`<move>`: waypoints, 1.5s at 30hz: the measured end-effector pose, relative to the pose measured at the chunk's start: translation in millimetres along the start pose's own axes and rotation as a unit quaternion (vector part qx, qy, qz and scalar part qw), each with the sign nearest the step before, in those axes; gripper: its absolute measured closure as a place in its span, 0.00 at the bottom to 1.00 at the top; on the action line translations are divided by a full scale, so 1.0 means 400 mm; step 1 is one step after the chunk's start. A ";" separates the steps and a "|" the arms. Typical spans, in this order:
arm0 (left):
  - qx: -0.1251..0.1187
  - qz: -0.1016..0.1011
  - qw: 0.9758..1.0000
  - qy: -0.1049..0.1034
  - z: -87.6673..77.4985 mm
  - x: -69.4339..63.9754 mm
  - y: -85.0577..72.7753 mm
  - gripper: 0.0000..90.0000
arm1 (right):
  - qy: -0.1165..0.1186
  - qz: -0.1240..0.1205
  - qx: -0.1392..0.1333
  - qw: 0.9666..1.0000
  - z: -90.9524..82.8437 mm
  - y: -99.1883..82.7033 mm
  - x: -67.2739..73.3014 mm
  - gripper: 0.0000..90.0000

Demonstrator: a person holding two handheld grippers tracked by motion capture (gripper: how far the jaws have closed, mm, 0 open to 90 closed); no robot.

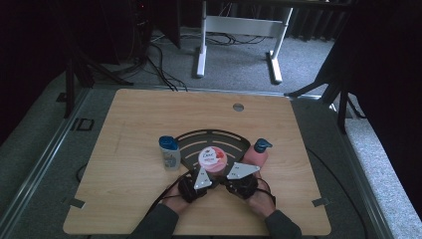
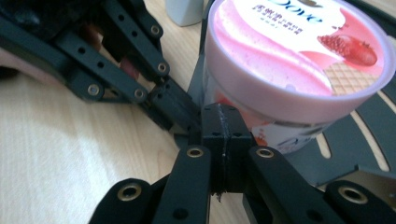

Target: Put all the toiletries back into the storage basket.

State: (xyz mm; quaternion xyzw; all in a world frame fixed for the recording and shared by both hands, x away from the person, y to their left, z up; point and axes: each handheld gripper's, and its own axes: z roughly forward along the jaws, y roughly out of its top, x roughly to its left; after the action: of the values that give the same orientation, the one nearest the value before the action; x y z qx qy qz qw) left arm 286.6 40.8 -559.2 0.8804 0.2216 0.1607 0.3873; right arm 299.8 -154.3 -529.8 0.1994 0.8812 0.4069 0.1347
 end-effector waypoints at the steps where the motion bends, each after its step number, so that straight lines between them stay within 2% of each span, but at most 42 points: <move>1: 0.001 0.000 1.000 0.000 0.001 0.001 0.000 1.00 | 0.000 0.003 -0.003 1.000 0.003 0.002 0.000 1.00; 9: 0.001 -0.001 1.000 -0.003 0.003 0.001 -0.002 1.00 | 0.002 -0.003 -0.002 1.000 0.021 0.009 0.005 1.00; 19: 0.001 0.000 1.000 -0.008 0.002 0.001 -0.002 1.00 | -0.005 0.008 -0.002 1.000 0.036 0.017 -0.006 1.00; 29: 0.000 0.001 1.000 -0.013 0.002 0.001 -0.002 1.00 | -0.003 0.007 -0.004 1.000 0.074 0.041 0.008 1.00; 40: 0.001 0.000 1.000 -0.015 0.002 0.002 -0.003 1.00 | -0.026 0.038 -0.008 0.999 0.070 0.035 -0.048 1.00; 45: 0.001 0.001 1.000 -0.014 0.001 0.002 -0.002 1.00 | -0.040 0.041 -0.005 0.998 0.076 0.042 -0.068 1.00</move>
State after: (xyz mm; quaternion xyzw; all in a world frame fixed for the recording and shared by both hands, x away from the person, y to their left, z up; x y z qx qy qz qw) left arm 287.1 41.4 -560.3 0.8830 0.2159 0.1487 0.3893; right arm 340.2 -136.7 -534.0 0.2507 0.8643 0.4078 0.1544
